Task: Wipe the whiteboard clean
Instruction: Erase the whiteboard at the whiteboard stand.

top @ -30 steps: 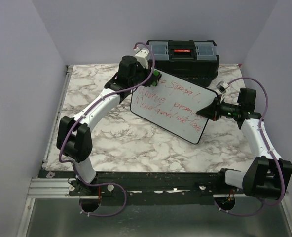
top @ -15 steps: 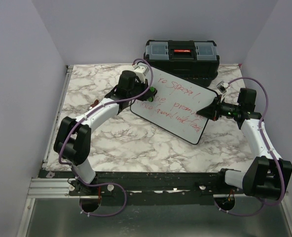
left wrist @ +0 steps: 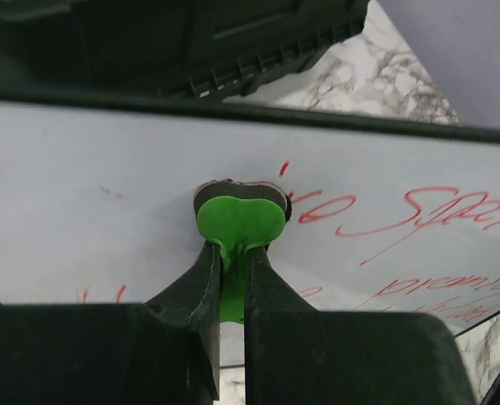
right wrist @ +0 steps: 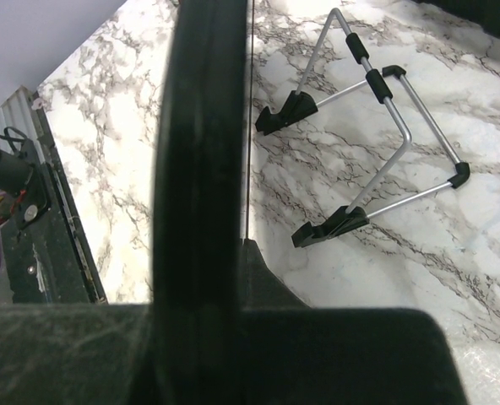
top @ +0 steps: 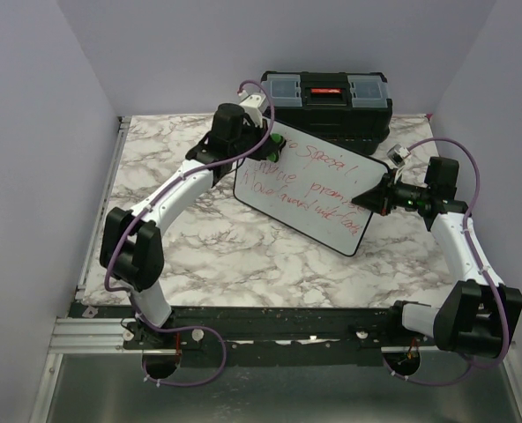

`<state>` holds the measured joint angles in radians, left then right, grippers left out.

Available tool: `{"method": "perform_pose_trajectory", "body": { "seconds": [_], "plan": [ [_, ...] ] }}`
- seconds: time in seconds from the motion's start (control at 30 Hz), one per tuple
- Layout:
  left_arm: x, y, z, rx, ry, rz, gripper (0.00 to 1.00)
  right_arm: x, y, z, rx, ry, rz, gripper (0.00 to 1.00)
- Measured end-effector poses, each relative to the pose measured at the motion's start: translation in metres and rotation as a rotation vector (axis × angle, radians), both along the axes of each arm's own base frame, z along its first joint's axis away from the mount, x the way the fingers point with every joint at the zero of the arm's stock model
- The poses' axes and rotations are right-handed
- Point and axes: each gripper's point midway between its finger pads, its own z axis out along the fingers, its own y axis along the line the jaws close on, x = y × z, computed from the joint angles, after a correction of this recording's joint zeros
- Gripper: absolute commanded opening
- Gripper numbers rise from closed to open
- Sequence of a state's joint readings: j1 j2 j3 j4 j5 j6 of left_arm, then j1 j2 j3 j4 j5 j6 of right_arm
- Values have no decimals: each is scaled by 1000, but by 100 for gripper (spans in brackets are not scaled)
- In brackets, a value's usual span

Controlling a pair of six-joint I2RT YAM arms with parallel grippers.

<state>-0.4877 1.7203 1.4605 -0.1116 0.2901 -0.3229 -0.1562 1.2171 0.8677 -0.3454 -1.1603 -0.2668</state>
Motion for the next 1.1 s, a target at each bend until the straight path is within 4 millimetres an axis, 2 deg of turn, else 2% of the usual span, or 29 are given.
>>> {"method": "perform_pose_trajectory", "body": {
  "seconds": [0.13,0.27,0.43,0.53,0.63,0.77,0.87,1.0,1.1],
  "plan": [
    [10,-6,31,-31,-55,-5,0,0,0,0,-3,-6,2,1],
    [16,-11,53,-55,-87,-11,0,0,0,0,-5,-11,4,1],
    [18,-14,60,-65,-100,-21,0,0,0,0,-6,-13,4,1],
    [18,-16,53,-70,-102,-29,0,0,0,0,-5,-9,4,1],
    [15,-16,34,-64,-85,-38,0,-1,0,0,2,6,-1,1],
    [2,-12,-6,-39,-16,-52,0,-1,0,0,10,26,-8,1],
    [-6,-9,-28,-27,18,-58,0,-1,0,0,12,35,-14,1],
    [-15,-4,-45,-14,50,-58,0,-1,0,0,11,32,-13,1],
    [-16,-4,-47,-12,54,-58,0,-1,0,0,11,32,-13,1]
  ]
}}
